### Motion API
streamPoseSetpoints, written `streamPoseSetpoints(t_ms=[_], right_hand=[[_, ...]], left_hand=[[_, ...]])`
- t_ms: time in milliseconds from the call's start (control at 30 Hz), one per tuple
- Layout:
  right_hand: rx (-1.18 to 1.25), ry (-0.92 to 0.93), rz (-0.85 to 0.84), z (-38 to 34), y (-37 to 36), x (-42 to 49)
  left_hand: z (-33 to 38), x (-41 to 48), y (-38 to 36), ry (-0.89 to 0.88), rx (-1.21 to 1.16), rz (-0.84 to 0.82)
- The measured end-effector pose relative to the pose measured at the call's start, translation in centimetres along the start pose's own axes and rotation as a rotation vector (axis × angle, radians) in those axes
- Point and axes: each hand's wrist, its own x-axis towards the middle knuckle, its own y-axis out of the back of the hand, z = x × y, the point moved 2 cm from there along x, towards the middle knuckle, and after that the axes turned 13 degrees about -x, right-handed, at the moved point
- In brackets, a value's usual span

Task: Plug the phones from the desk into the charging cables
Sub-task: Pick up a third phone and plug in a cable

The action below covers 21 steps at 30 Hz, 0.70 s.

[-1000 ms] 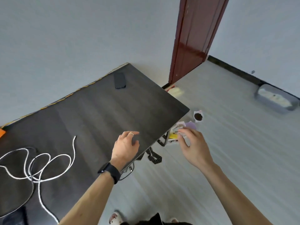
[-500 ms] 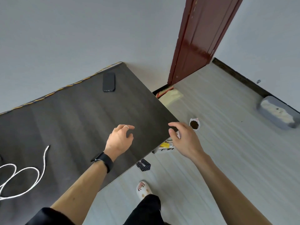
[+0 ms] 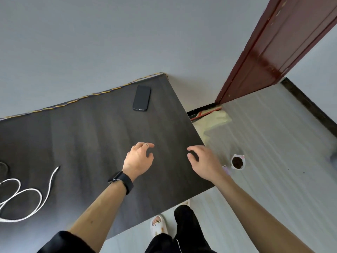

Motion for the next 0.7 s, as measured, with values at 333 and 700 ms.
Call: streamPoseSetpoints(t_ms=[333,700], right_hand=[[-0.393,0.234,-0.259,0.8,-4.9,17.5],[-0.459,0.323,-0.344,3.4,-9.3,20.6]], left_hand=[[-0.6,12.9,2.1,0.207,0.137,0.104],[-1.2,28.8,0.7,0.343,0.146,0.236]])
